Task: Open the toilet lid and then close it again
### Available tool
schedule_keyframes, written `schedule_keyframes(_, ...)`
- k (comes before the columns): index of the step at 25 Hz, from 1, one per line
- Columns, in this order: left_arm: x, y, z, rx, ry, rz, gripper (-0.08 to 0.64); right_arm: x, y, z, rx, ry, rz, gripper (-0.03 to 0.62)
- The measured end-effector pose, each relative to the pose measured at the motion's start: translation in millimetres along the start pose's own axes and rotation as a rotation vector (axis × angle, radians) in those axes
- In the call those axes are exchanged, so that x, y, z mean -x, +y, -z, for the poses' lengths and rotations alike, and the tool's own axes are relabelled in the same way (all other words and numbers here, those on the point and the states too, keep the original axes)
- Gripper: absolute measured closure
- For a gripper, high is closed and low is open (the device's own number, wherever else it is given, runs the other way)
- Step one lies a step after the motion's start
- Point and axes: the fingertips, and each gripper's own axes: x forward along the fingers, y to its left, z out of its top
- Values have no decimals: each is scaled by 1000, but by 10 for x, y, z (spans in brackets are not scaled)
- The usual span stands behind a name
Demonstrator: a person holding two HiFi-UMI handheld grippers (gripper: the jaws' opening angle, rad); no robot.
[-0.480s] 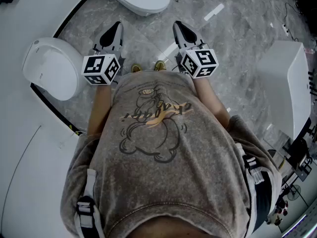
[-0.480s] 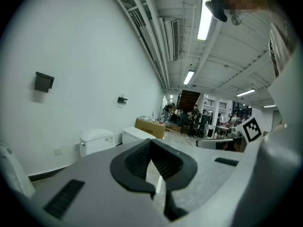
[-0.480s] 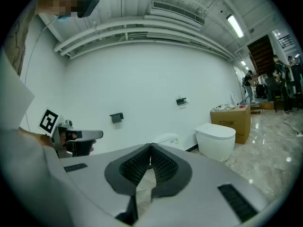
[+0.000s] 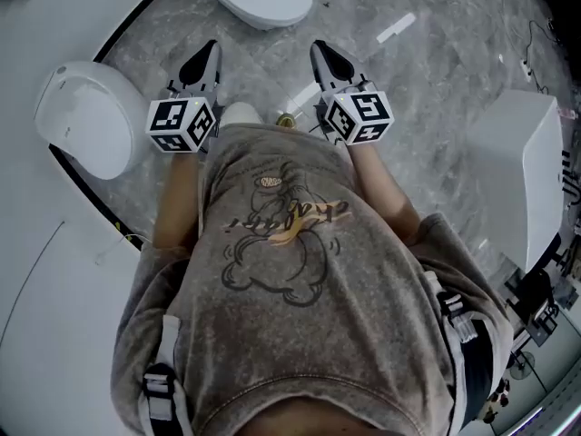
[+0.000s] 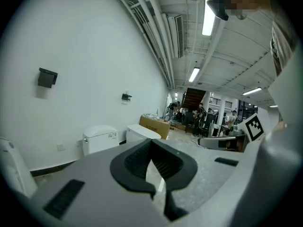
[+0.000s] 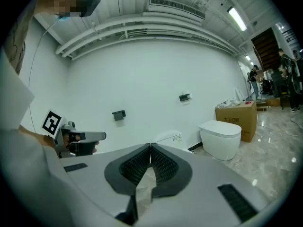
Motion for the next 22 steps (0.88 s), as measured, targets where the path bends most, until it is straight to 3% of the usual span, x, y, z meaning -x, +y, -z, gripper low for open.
schedule_keyframes(12,-923,748,431,25,67,18,551,-1005,-507,459,-26,81,64,565)
schedule_keyframes(22,-2116,1396,1624,33,220,82,551,-1966,-1208,1779,-82,218,108,565)
